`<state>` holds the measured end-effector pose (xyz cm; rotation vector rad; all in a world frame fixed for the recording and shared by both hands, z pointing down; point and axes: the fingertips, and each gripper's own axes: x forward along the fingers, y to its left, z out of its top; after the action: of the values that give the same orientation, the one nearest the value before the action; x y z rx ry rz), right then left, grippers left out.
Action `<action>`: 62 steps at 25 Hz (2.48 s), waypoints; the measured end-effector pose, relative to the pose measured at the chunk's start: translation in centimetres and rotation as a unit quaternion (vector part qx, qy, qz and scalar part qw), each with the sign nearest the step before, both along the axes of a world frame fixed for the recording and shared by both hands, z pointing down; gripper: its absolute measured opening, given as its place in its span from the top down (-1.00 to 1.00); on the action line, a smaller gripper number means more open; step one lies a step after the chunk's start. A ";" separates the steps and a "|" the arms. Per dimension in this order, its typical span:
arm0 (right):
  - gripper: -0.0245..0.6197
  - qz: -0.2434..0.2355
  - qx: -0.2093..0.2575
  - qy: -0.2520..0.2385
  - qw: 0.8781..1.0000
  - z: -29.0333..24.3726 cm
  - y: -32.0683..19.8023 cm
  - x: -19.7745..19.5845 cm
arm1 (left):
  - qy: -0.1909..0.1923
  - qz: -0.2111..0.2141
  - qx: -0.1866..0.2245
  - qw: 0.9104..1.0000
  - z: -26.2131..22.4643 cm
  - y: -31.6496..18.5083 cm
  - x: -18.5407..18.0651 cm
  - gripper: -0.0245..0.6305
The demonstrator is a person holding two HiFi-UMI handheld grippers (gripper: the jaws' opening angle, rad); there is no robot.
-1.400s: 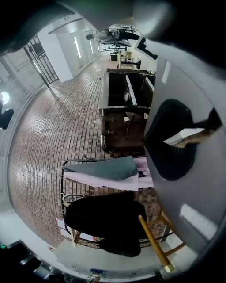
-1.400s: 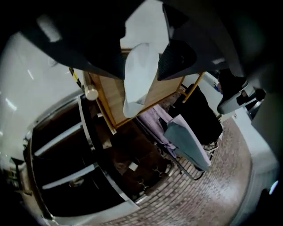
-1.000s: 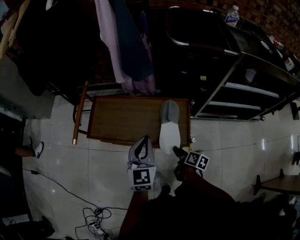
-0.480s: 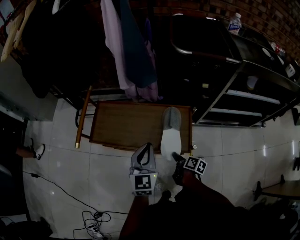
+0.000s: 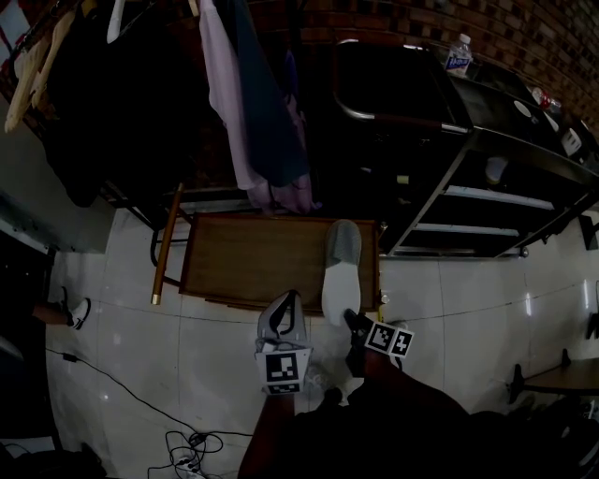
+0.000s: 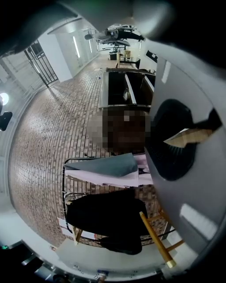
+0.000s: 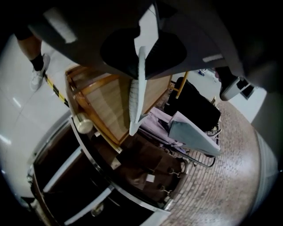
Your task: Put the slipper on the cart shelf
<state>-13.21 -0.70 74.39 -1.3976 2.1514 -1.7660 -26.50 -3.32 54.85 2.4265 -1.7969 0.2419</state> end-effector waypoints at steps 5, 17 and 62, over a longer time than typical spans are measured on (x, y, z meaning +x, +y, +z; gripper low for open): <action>0.81 -0.010 0.051 0.039 0.998 -2.4 0.0 1.2 | -0.002 0.008 0.011 1.000 -0.9 -0.3 0.4 0.88; 0.81 -0.033 0.292 0.233 0.927 -15.8 -2.2 2.4 | 0.000 0.026 0.041 0.999 -3.9 -0.8 1.2 0.88; 0.81 0.029 0.439 0.368 0.819 -27.6 -1.3 10.4 | 0.024 0.086 0.075 0.993 -7.8 -0.9 10.2 0.88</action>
<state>-2.79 -2.04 46.79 -1.8916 2.5823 0.0130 -16.33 -4.21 47.02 2.6701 -1.6429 0.0649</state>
